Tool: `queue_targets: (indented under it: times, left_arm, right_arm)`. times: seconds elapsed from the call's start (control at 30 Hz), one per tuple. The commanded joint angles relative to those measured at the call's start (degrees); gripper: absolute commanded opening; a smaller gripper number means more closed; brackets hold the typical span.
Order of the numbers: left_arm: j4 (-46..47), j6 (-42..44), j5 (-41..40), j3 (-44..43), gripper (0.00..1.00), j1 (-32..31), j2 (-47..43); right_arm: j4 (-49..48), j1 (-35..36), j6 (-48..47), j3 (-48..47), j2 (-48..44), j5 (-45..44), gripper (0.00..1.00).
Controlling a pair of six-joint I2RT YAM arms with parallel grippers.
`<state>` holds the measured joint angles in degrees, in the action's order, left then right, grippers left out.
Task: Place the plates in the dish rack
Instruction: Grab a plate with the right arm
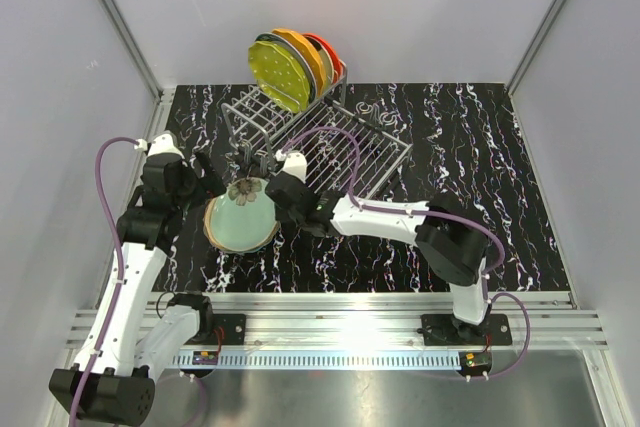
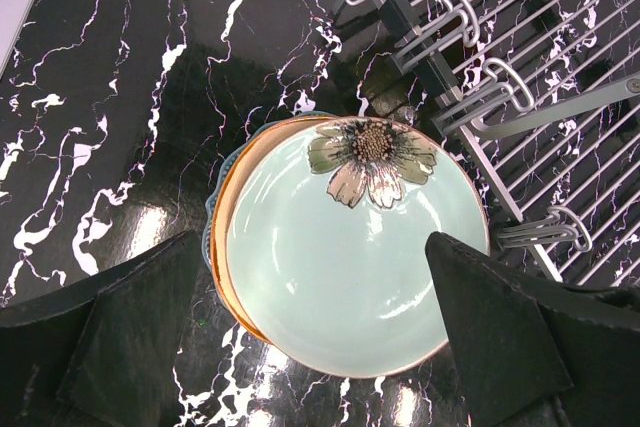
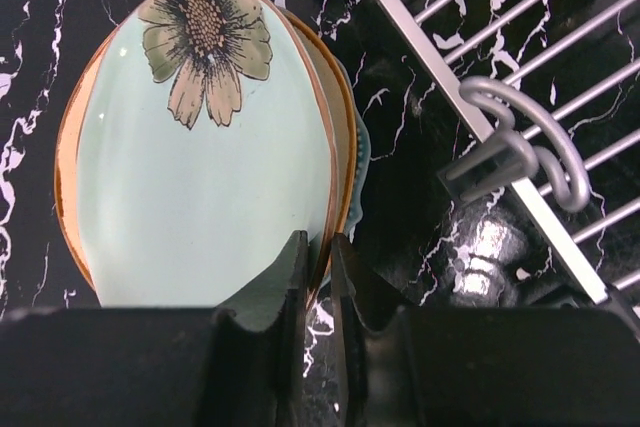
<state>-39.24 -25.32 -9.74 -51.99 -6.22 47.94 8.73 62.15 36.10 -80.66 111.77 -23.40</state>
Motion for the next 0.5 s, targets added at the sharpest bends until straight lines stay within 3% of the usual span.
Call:
queue_targets:
  times: [0.0, 0.33, 0.43, 0.47]
  left_arm:
    - [2.8, 0.2, 0.8, 0.0, 0.99, 0.3, -0.7]
    - [2.8, 0.2, 0.9, 0.0, 0.97, 0.3, 0.7]
    - [2.8, 0.4, 0.9, 0.0, 0.93, 0.3, 1.3]
    - [2.8, 0.4, 0.9, 0.0, 0.88, 0.3, 1.5]
  right_arm:
    - [-3.3, 0.7, 2.0, 1.6, -4.9, 0.2, 0.03]
    - [-7.0, 0.6, 7.7, 8.0, -9.0, 3.9, 0.0]
    - [-7.6, 0.7, 9.9, 9.2, -9.4, 4.1, 0.0]
    - [-7.9, 0.7, 10.5, 9.7, -9.5, 4.0, 0.0]
